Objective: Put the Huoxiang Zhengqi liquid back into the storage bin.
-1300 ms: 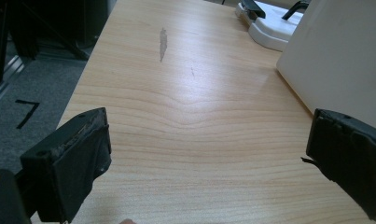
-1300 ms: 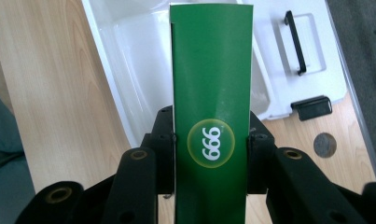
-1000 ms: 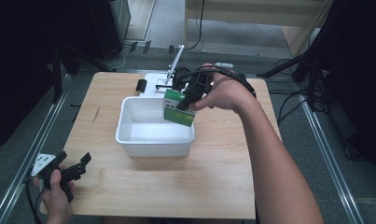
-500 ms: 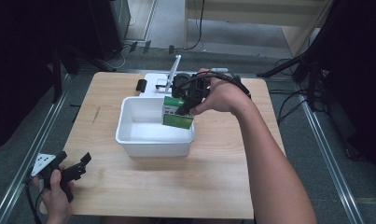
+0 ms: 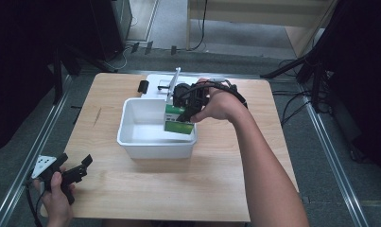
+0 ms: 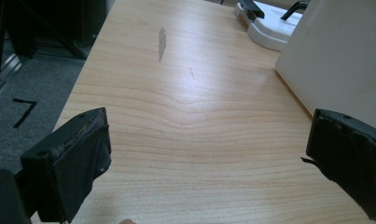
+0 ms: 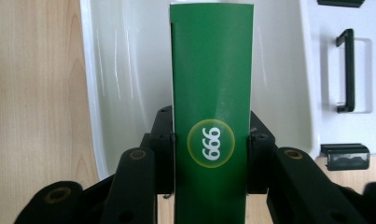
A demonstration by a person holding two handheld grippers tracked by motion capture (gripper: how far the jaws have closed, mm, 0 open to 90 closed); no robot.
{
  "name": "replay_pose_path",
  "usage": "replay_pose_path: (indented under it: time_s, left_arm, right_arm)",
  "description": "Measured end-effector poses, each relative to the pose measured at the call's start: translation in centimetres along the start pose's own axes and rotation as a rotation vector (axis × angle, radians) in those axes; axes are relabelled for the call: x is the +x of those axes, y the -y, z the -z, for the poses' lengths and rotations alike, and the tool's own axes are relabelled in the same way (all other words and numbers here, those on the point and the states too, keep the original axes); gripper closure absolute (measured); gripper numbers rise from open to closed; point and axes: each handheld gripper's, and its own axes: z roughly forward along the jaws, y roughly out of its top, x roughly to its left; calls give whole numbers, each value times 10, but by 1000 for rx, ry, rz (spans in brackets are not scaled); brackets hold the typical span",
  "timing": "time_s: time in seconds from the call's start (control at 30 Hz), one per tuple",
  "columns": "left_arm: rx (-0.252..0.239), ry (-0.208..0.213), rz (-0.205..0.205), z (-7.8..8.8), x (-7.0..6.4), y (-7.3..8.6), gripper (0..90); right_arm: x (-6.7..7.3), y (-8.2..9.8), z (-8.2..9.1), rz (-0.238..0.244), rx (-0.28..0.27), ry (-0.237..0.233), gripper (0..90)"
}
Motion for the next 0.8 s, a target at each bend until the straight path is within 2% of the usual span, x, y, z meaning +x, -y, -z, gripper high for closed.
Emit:
replay_pose_path:
  time_s: [0.13,0.17,0.2,0.53,0.8]
  left_arm:
    - [3,1,0,0,0,0,4]
    - [3,0,0,0,0,0,5]
    - [3,0,0,0,0,0,5]
    - [1,1,4,0,0,0,4]
    - [-1,1,5,0,0,0,5]
  right_arm:
    - [1,0,-10,36,14,-6,648]
    - [3,-1,-14,22,38,-5,648]
    - [2,-2,-17,43,32,-4,648]
    - [1,0,-39,28,81,-15,647]
    - [2,0,-48,27,105,-19,646]
